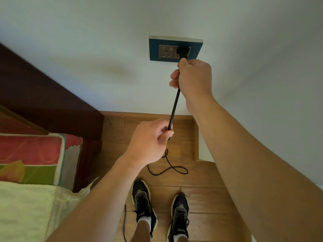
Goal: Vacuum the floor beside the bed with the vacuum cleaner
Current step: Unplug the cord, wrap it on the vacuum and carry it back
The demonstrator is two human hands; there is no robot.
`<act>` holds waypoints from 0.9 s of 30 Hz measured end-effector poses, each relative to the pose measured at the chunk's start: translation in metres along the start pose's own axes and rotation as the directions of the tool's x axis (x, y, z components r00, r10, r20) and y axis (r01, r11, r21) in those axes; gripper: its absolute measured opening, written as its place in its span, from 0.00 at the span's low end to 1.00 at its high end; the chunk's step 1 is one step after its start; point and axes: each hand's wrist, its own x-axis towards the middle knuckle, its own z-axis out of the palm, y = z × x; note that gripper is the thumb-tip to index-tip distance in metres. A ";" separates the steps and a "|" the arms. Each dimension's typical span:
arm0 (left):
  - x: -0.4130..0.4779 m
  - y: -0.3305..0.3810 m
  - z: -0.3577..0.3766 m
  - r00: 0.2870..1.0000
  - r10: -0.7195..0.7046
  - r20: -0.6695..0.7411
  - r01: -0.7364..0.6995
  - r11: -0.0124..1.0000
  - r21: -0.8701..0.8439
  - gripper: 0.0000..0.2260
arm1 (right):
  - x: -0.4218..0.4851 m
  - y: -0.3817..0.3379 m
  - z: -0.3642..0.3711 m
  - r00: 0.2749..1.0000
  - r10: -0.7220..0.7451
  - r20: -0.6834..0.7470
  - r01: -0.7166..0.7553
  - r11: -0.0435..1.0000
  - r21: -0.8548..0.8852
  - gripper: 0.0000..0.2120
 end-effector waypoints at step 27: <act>-0.009 0.014 0.004 0.994 -0.094 -0.055 0.095 0.995 0.015 0.10 | -0.005 -0.001 0.001 0.999 0.040 -0.007 -0.039 0.998 0.056 0.14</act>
